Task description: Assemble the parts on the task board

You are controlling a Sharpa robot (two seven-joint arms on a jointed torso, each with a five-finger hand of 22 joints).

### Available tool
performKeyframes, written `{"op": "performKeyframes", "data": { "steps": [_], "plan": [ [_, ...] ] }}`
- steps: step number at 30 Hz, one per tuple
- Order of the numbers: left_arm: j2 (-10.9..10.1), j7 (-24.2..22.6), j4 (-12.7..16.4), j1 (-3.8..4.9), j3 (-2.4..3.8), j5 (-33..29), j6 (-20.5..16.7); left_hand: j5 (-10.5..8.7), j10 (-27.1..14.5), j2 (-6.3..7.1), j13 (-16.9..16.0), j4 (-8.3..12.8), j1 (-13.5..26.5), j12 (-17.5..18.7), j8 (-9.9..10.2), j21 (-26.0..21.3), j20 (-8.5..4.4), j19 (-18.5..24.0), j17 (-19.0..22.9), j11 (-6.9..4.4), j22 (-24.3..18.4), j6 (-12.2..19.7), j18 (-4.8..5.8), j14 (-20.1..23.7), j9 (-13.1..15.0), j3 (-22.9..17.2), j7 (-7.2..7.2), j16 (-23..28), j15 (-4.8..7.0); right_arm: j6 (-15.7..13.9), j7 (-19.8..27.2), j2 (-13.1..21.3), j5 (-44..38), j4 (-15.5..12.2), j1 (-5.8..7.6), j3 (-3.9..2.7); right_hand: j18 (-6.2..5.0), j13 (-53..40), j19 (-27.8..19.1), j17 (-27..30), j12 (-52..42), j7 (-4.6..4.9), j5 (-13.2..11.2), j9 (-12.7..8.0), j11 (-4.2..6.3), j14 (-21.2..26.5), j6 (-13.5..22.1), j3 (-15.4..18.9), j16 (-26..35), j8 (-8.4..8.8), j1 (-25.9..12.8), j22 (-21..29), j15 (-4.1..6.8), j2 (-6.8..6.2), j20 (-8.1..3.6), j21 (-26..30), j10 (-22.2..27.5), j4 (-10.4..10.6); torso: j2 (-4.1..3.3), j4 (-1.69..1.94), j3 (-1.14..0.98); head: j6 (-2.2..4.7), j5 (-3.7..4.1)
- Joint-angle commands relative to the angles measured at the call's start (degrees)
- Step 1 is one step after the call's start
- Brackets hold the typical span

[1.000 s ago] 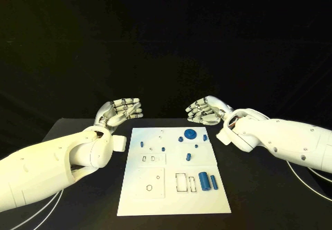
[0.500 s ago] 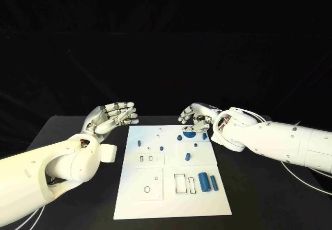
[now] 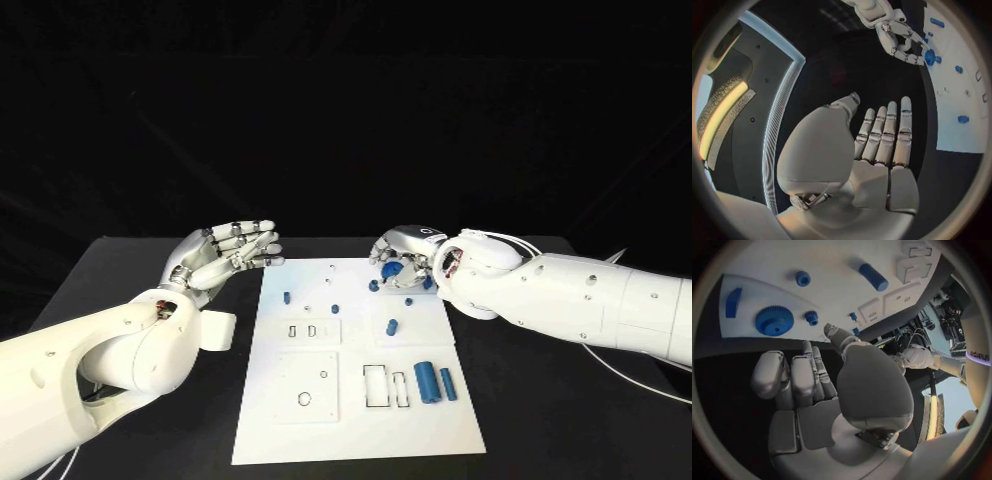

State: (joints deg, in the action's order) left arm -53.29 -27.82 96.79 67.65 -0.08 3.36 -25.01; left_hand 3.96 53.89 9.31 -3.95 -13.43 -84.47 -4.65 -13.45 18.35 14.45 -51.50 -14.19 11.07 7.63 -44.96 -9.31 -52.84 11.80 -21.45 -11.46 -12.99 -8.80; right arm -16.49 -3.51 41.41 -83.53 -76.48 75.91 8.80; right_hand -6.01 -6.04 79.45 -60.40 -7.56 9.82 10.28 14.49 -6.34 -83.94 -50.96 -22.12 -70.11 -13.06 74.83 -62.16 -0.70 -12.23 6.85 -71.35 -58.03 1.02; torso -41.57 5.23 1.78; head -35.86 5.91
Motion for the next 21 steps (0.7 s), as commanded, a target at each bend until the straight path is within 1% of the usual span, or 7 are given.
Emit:
{"op": "performKeyframes", "data": {
  "steps": [1, 3, 5, 7, 10, 14, 21],
  "plan": [
    [-0.23, -0.43, 0.48, 0.1, 0.08, 0.36, 1.3, -0.21, -0.33, 0.09, 0.1, -0.03, 0.46, 0.37, -0.29, 0.24, -0.02, -0.16, -0.11, 0.27, 0.1, 0.08, -1.06, 0.25, -0.02, -0.38, -2.25, -0.07, -0.12, 3.14, -2.75, -0.12, -3.93, 0.12, -0.09, -0.02, 1.2, -0.15, 0.78, -1.02, -0.56, 0.02, -0.3, 0.15, 0.06, -1.59, 0.48, 0.64, -1.06, -0.33, 0.59, -1.31, -0.4, 0.07, -0.08, -0.97, 0.23, 0.04, -0.41, 0.24, 0.1, 0.0, 0.14],
    [-0.39, -0.48, 0.71, 0.1, 0.09, 0.3, 1.36, -0.22, -0.44, 0.11, 0.11, 0.01, 0.56, 0.47, -0.3, 0.21, 0.03, 0.04, -0.19, 0.32, 0.08, 0.15, -1.0, 0.49, -0.04, -0.43, -2.3, 0.05, -0.18, 3.52, -2.91, -0.2, -4.29, 0.21, -0.15, -0.02, 0.95, -0.22, 0.21, 0.5, -0.74, -0.04, -0.2, 0.22, 0.11, -1.23, 0.4, 0.77, -0.16, -0.41, 0.62, -0.02, -0.38, 0.22, -0.07, -0.12, 0.12, 0.18, -0.54, 0.3, 0.14, 0.07, 0.23],
    [-0.47, -0.52, 0.85, 0.1, 0.09, 0.03, 1.43, -0.23, -0.78, 0.12, 0.15, 0.08, 0.81, 0.7, -0.33, -0.08, 0.17, 0.86, -0.33, 0.51, -0.07, 0.28, -0.88, 1.1, -0.07, -0.53, -2.58, 0.38, -0.41, 3.7, -2.98, -0.29, -4.47, 0.27, -0.21, -0.02, 1.22, -0.38, 0.68, -0.17, -1.19, -0.35, 0.03, 0.36, 0.39, -1.17, 0.13, 0.8, -0.78, -0.63, 0.67, -1.73, -0.21, 0.43, -0.09, -1.26, -0.4, 0.39, -0.72, 0.33, 0.12, 0.14, 0.22],
    [-0.54, -0.52, 0.97, 0.1, 0.1, -0.6, 1.5, -0.22, -1.32, 0.11, 0.17, 0.17, 1.04, 0.88, -0.27, -0.45, 0.39, 1.78, -0.5, 0.82, -0.28, 0.58, -0.8, 1.72, -0.14, -0.63, -3.02, 0.71, -0.69, 3.73, -3.05, -0.46, -4.62, 0.37, -0.29, -0.01, 1.41, -0.52, 1.04, -0.91, -1.65, -0.47, 0.18, 0.49, 0.53, -1.29, -0.16, 0.56, -1.56, -0.8, 0.75, -3.0, -0.1, 0.6, -0.17, -2.14, -1.08, 0.56, -0.81, 0.45, 0.17, 0.18, 0.19],
    [-0.58, -0.51, 1.03, 0.1, 0.1, -1.17, 1.64, -0.21, -1.77, 0.0, 0.18, 0.27, 1.24, 0.87, -0.19, -0.84, 0.66, 2.62, -0.64, 1.09, -0.5, 0.93, -0.79, 2.34, -0.24, -0.77, -3.35, 1.06, -0.95, 3.55, -3.15, -0.68, -4.71, 0.54, -0.35, -0.01, 1.7, -0.62, 1.6, -2.15, -2.03, -0.57, 0.34, 0.63, 0.63, -1.54, -0.56, -0.12, -2.75, -0.85, 0.78, -4.82, -0.01, 0.71, -0.26, -3.41, -1.9, 0.75, -0.95, 0.44, 0.16, 0.21, 0.02],
    [-0.62, -0.43, 1.11, 0.1, 0.1, -1.65, 1.95, -0.21, -1.81, -0.14, 0.17, 0.33, 1.26, 0.81, -0.15, -0.83, 0.7, 2.65, -0.79, 1.09, -0.52, 1.09, -0.87, 2.1, -0.28, -0.91, -3.37, 0.92, -0.91, 3.18, -3.37, -0.92, -4.8, 0.76, -0.39, -0.01, 1.83, -0.62, 1.84, -2.83, -2.12, -0.61, 0.42, 0.7, 0.67, -1.68, -0.75, -0.7, -3.45, -0.82, 0.75, -5.65, 0.02, 0.75, -0.3, -4.0, -2.34, 0.89, -1.14, 0.49, 0.21, 0.23, -0.22],
    [-0.7, -0.11, 1.25, 0.1, 0.1, -2.03, 2.68, -0.26, -0.85, -0.42, 0.0, 0.77, 1.65, 0.13, -0.58, -0.02, 0.53, 1.64, -1.77, 0.82, -0.31, 0.84, -1.2, 0.38, -0.25, -1.55, -3.3, -0.04, -0.43, 3.06, -3.45, -1.4, -4.74, 0.97, -0.41, -0.01, 1.89, -0.5, 1.81, -3.05, -2.07, -0.73, 0.48, 0.94, 0.76, -1.59, -1.56, -2.6, -4.11, -0.93, 0.57, -6.36, 0.06, 0.81, -0.34, -4.5, -3.27, 1.28, -1.52, 0.48, 0.25, 0.29, -0.25]
  ]
}}
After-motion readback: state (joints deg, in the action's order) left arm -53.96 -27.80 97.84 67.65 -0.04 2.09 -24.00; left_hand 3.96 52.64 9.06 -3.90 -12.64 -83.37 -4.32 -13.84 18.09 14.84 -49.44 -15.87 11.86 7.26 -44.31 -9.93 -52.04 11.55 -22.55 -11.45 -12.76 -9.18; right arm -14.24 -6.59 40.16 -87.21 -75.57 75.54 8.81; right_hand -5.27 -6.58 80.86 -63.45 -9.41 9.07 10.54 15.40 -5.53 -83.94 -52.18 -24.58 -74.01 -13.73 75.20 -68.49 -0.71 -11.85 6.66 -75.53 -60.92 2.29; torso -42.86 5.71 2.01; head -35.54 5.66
